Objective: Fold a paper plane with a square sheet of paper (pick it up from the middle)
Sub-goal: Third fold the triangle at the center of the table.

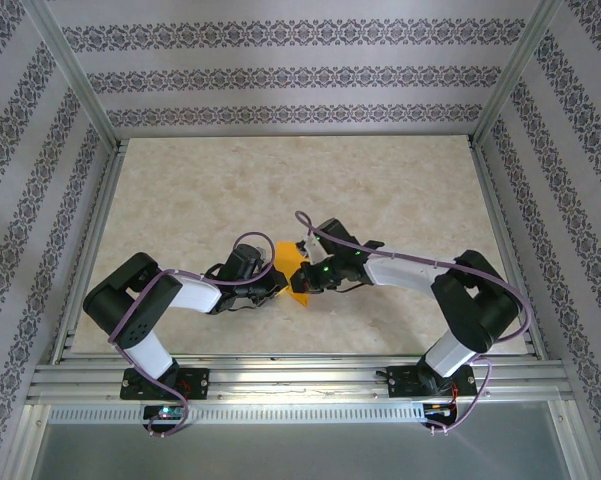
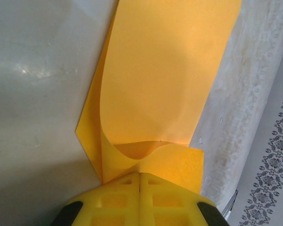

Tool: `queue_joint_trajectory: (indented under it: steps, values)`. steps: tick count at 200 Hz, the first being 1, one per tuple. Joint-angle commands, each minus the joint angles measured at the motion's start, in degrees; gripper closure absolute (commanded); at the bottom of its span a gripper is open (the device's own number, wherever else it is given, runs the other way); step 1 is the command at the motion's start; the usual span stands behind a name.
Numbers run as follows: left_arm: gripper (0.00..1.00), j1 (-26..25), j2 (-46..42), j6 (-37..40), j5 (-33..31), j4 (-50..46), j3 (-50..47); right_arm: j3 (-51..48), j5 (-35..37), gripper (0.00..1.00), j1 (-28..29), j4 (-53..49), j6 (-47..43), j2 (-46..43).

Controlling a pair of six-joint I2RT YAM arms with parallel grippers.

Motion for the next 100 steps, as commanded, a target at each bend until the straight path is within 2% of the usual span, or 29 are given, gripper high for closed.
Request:
queue_joint_trajectory:
  steps: [1,34,100]
  values:
    - [1.00,-1.0,1.5,0.3,-0.3,0.1,-0.6,2.7,3.7,0.99,1.0,-3.6,-0.2,2.0]
    - [1.00,-1.0,1.7,0.0,0.1,0.9,-0.6,5.7,6.8,1.00,2.2,-8.5,-3.1,5.1]
    - [1.00,-1.0,1.5,0.0,0.4,0.8,-0.4,6.1,6.3,1.00,3.3,-6.4,-2.6,7.3]
